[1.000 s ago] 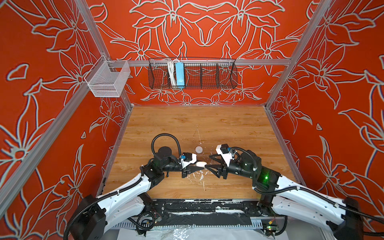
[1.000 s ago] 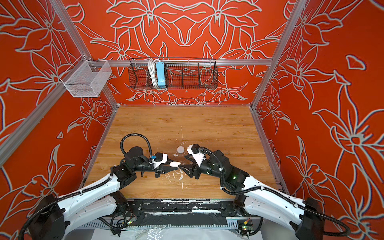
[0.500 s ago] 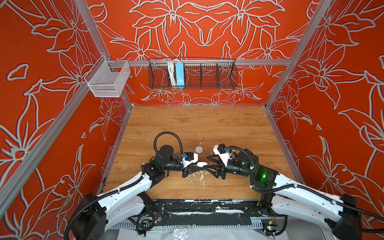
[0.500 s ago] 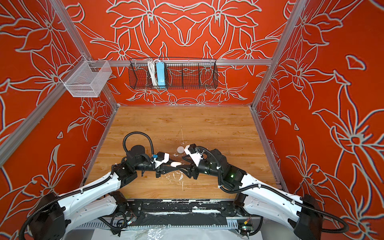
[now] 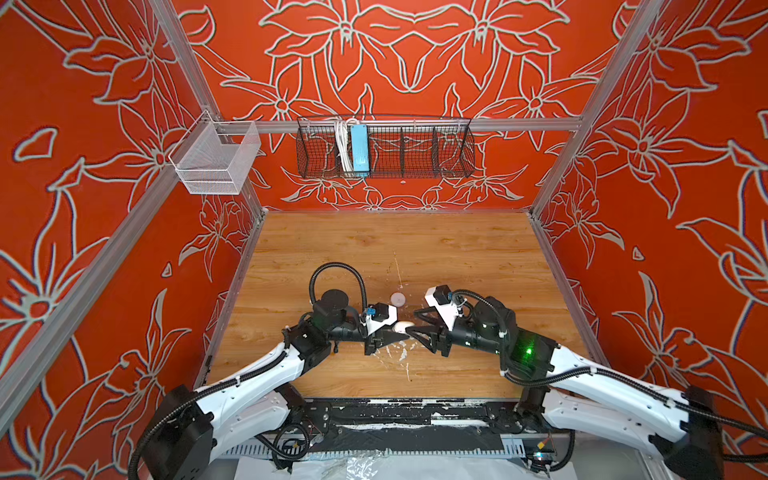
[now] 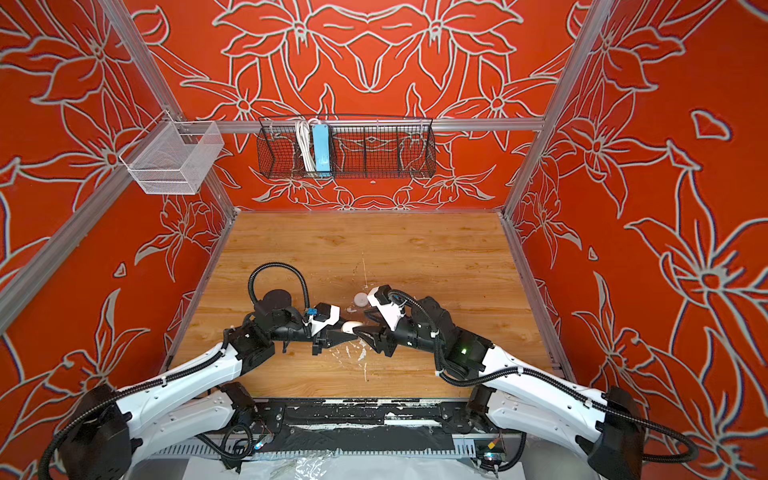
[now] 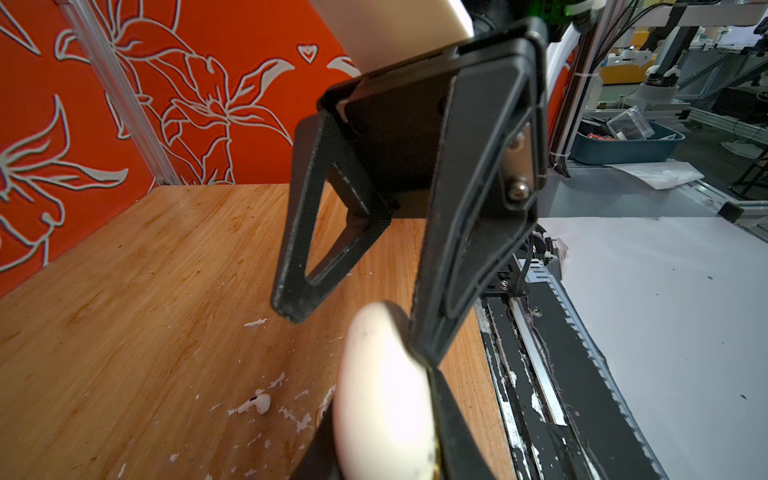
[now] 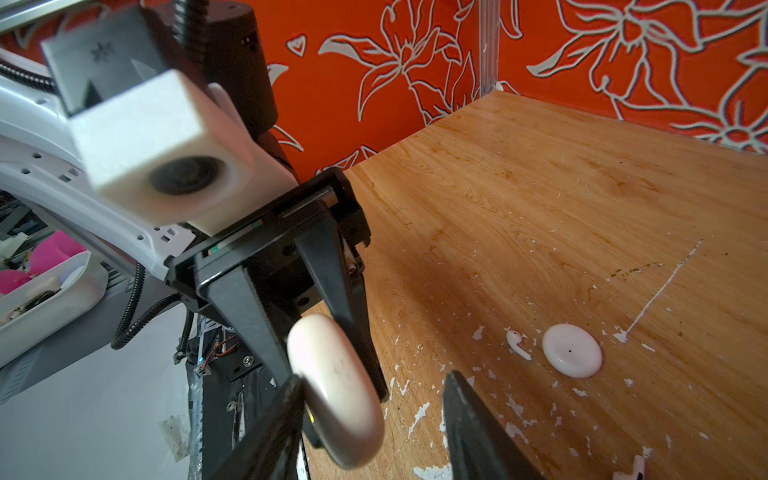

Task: Insert the wireless bluetooth earbuds into the charging case
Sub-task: 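Close the right gripper on the case lid beside the left gripper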

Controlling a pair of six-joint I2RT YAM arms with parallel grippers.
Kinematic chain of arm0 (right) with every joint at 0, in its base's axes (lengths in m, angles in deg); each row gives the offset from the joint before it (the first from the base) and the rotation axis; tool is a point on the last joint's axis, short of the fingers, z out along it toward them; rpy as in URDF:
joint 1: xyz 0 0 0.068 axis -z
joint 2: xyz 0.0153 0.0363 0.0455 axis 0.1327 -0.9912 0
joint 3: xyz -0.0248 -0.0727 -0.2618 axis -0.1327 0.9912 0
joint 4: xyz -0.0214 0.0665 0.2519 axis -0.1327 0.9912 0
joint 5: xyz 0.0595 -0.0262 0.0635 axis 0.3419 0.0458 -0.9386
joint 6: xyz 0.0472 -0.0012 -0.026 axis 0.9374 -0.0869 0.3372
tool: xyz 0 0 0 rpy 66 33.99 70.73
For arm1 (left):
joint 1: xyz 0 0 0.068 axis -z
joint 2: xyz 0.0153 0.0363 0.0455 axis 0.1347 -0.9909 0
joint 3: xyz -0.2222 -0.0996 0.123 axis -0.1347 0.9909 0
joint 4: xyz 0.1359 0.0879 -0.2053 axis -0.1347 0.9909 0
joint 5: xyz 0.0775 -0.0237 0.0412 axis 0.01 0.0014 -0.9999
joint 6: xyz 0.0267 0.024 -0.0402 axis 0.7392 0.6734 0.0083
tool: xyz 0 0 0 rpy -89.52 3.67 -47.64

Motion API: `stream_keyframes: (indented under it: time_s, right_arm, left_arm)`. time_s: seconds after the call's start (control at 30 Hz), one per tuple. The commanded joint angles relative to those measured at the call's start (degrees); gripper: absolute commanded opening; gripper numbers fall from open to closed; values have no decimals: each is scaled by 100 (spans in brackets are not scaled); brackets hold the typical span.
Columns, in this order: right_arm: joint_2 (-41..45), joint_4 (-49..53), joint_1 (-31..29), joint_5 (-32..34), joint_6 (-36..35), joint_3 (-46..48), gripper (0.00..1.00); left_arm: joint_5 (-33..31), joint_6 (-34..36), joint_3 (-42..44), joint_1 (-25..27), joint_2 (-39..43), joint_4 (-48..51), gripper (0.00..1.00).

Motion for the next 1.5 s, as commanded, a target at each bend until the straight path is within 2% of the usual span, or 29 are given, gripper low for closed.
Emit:
stream_keyframes:
  time_s: [0.0, 0.3, 0.47, 0.7, 0.8, 0.97, 1.1, 1.27, 1.47]
  right_arm:
    - [-74, 194, 78, 842, 80, -156, 55]
    - [-181, 211, 77, 843, 107, -185, 55]
    - [-245, 142, 78, 417, 5, -232, 56]
    - [404, 50, 78, 436, -69, 25, 59]
    - [624, -187, 76, 134, -107, 215, 57]
    - [345, -286, 78, -413, -104, 114, 53]
    - [44, -330, 78, -540, -96, 32, 49]
    - [-235, -544, 71, -886, -136, 52, 48]
    - [-1, -461, 74, -966, -100, 56, 48]
  left_arm:
    - [658, 204, -185, 153, 42, -119, 0]
    - [714, 222, -213, 168, 42, -75, 0]
    - [658, 96, -348, 168, -205, 59, 0]
    - [461, -183, -545, -14, -719, 134, 0]
    - [471, -191, -650, -127, -815, 331, 0]
    - [428, -83, -435, -131, -506, 143, 0]
    - [426, -34, -271, -105, -296, -33, 0]
    - [467, -18, -294, -62, -161, 32, 0]
    - [438, 38, -133, -35, 220, -84, 0]
